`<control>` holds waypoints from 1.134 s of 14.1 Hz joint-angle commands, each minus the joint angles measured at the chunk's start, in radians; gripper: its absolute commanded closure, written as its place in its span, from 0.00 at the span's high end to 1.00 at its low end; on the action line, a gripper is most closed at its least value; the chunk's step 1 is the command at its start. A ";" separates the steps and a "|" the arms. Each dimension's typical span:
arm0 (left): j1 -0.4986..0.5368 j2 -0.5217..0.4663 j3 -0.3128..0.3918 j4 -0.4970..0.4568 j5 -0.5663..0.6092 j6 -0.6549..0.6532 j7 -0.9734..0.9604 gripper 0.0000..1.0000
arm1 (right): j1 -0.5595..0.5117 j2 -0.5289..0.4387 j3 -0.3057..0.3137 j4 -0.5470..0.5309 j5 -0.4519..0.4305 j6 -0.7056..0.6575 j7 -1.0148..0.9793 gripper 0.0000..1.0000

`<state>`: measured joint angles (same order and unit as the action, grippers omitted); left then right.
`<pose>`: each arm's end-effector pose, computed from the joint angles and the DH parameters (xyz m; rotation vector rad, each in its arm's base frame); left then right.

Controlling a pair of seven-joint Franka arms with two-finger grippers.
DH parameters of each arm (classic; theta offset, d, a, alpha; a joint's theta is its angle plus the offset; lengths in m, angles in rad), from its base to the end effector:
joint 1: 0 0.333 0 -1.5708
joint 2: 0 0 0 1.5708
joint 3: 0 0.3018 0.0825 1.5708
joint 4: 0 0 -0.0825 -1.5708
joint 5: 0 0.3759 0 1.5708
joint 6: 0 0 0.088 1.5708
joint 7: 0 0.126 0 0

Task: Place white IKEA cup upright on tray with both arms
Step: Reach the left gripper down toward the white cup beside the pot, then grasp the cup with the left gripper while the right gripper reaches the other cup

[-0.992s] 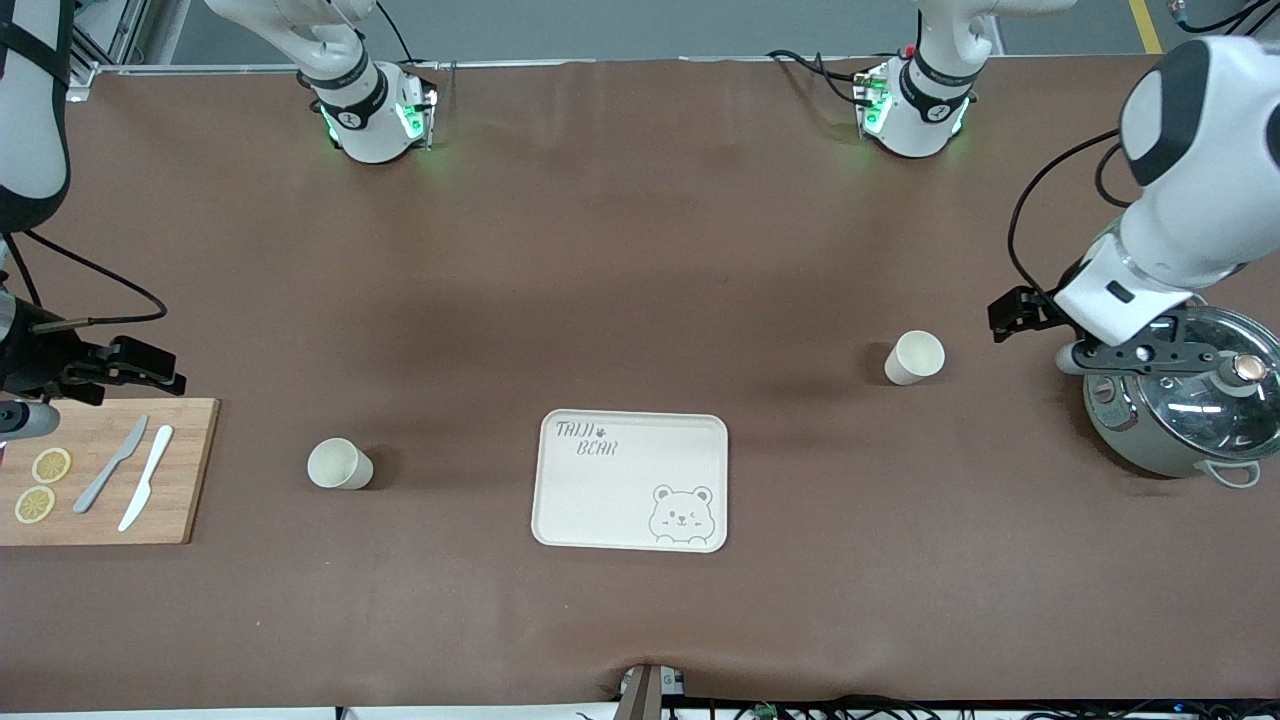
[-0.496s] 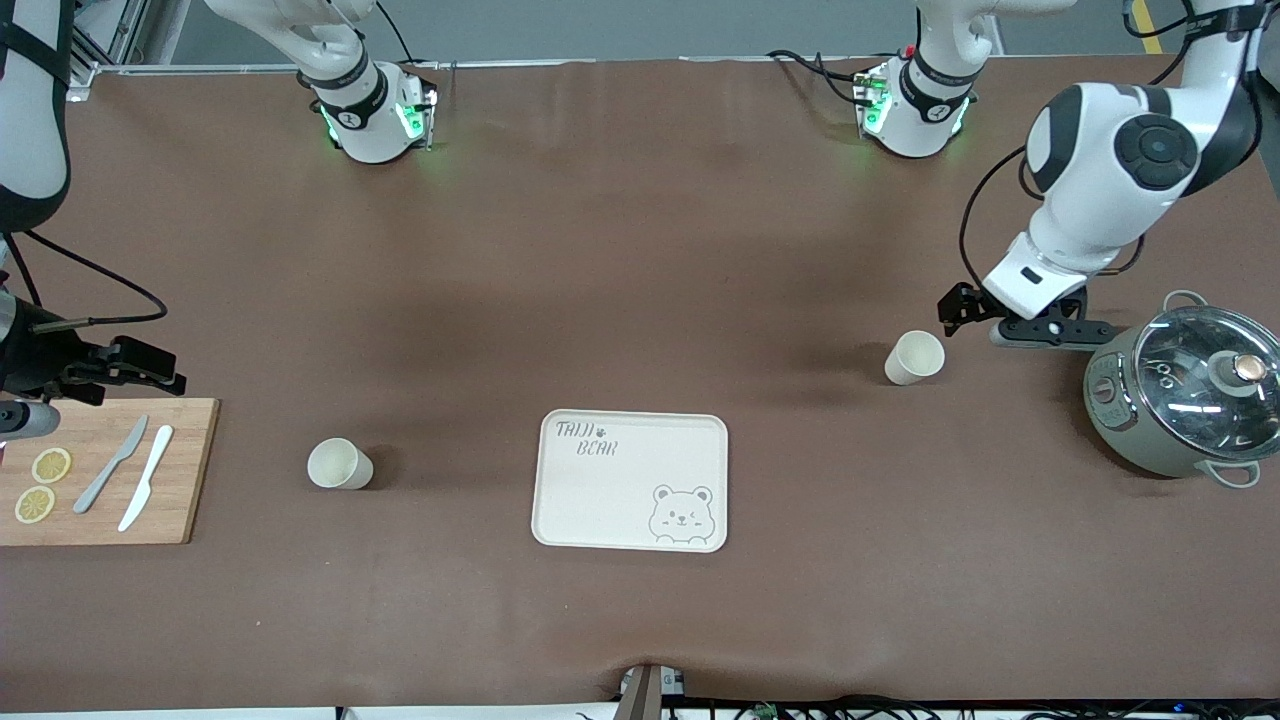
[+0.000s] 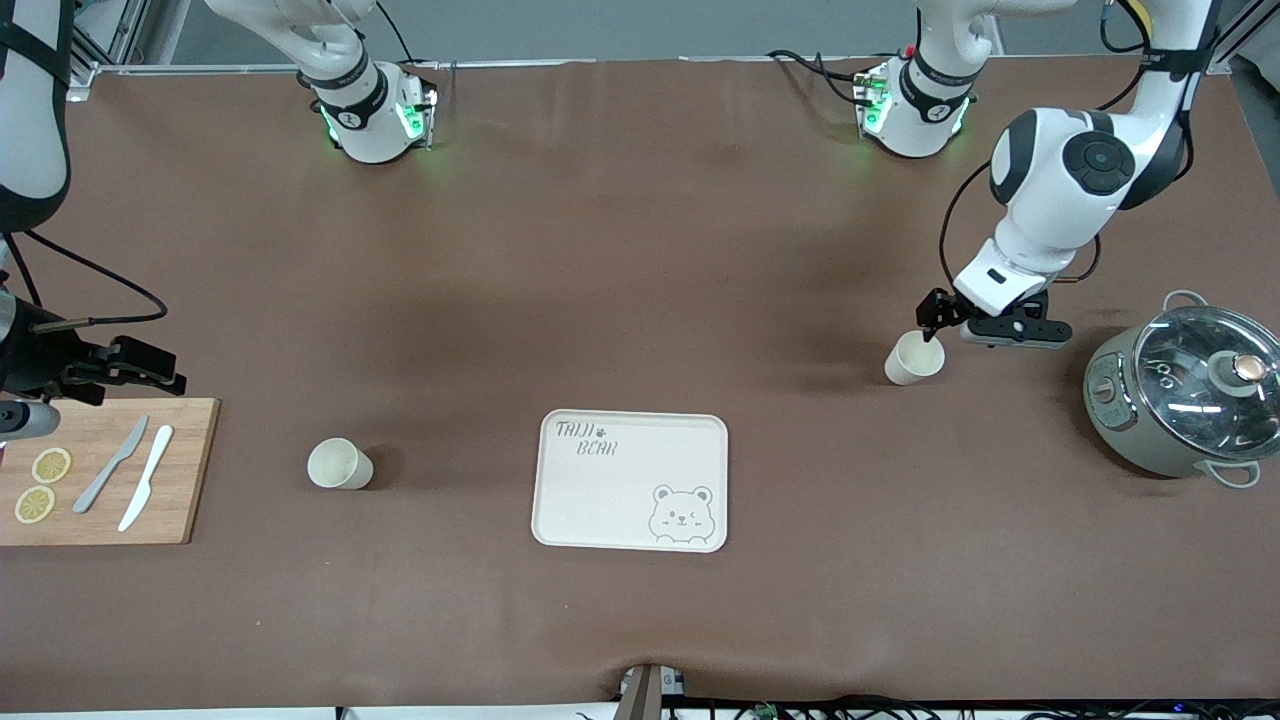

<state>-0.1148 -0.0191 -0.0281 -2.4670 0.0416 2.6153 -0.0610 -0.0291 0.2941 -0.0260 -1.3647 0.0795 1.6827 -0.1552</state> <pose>0.4832 -0.0700 0.2905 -3.1179 0.1813 -0.2645 0.6388 -0.0239 0.5236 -3.0692 -0.1434 -0.0482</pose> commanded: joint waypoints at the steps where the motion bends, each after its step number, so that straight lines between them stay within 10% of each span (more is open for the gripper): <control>1: 0.003 0.043 -0.003 -0.010 -0.014 0.052 0.041 1.00 | -0.005 -0.004 0.005 -0.007 -0.003 0.006 -0.004 1.00; 16: 0.067 0.218 -0.003 -0.020 -0.014 0.253 0.105 1.00 | 0.020 0.071 0.005 -0.226 -0.055 0.294 -0.004 1.00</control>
<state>-0.0535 0.1871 -0.0269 -2.4815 0.0417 2.8442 0.0217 -0.0171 0.3772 -0.0225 -1.5378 0.0465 1.9314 -0.1553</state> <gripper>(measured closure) 0.000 0.000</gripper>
